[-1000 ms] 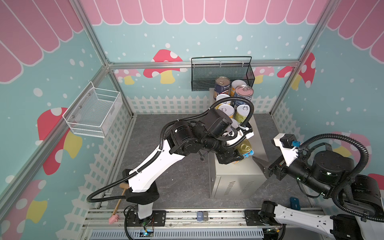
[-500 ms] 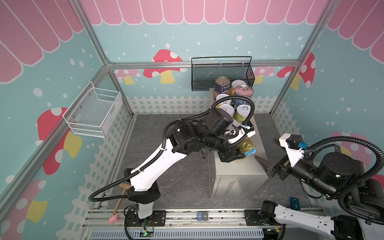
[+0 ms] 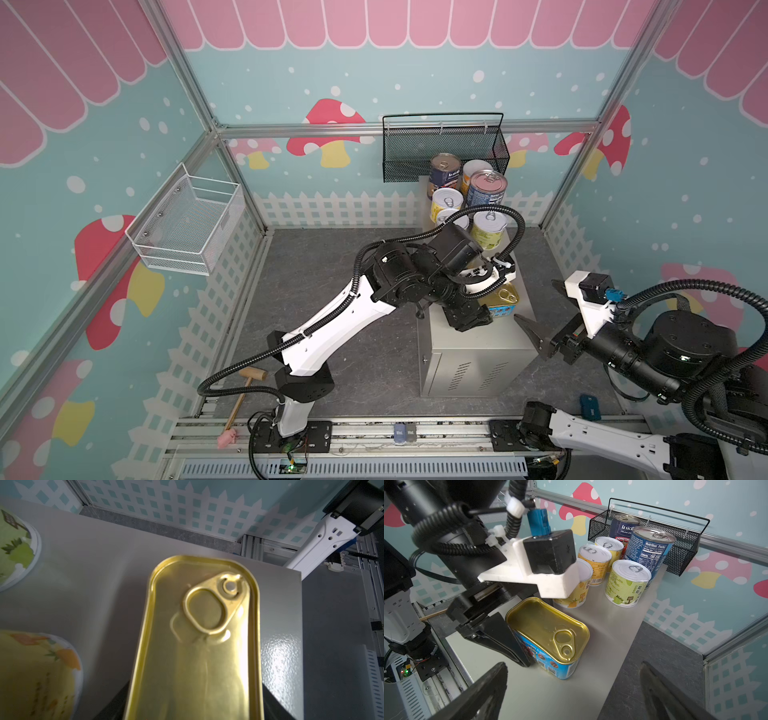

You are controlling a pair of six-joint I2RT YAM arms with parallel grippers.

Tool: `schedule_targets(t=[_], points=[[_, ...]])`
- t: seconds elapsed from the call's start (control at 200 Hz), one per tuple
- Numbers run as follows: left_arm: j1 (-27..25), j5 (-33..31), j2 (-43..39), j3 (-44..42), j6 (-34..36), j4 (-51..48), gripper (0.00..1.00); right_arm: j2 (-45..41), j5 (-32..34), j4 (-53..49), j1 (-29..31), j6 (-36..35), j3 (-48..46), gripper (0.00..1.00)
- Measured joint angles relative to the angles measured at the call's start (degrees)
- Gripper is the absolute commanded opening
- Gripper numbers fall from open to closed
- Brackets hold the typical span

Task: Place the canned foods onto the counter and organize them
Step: 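Lower the sardine tin onto the cabinet top and open the left gripper, then draw the left gripper back while right gripper moves toward the sardine tin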

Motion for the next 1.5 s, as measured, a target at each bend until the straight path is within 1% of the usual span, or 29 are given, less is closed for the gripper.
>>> schedule_targets(t=[0.11, 0.23, 0.365, 0.535, 0.615, 0.715, 0.856, 0.991, 1.116, 1.376, 1.496], points=[[0.00, 0.09, -0.59, -0.37, -0.11, -0.07, 0.77, -0.72, -0.52, 1.95, 0.00, -0.26, -3.56, 0.99], [0.00, 0.81, -3.74, -4.04, -0.15, 0.59, 0.79, -1.86, -1.42, 4.96, 0.00, -0.94, -8.57, 0.99], [0.00, 2.10, -10.38, -10.64, -0.37, 2.80, 0.82, -3.80, -2.40, 7.96, 0.00, -2.27, -12.52, 0.99], [0.00, 2.43, -19.69, -20.37, -1.09, 6.73, 0.82, -4.04, -2.29, 10.64, 0.00, -3.28, -12.94, 0.99], [0.00, 1.25, -22.56, -24.09, -1.66, 8.61, 0.80, -3.63, -1.66, 11.43, 0.00, -3.43, -12.94, 0.99], [0.00, -2.64, -24.63, -28.59, -3.30, 12.44, 0.80, -2.73, -0.17, 11.98, 0.00, -3.37, -12.94, 0.99], [0.00, -8.55, -25.83, -34.27, -5.09, 18.08, 0.80, -2.01, 1.33, 12.52, 0.00, -2.93, -12.94, 0.99], [0.00, -12.63, -25.70, -35.89, -6.21, 21.86, 0.80, -2.01, 1.68, 12.57, 0.00, -2.82, -12.94, 0.99], [0.00, -13.62, -25.44, -35.89, -7.08, 24.79, 0.80, -1.99, 1.90, 12.52, 0.00, -2.99, -12.94, 0.99], [0.00, -13.66, -22.69, -35.85, -9.20, 28.70, 0.79, -1.64, 5.31, 12.20, 0.00, -1.81, -12.04, 0.99], [0.00, -14.99, -22.69, -36.13, -10.01, 30.03, 0.80, -1.44, 6.80, 11.82, 0.00, -0.94, -12.02, 1.00]])
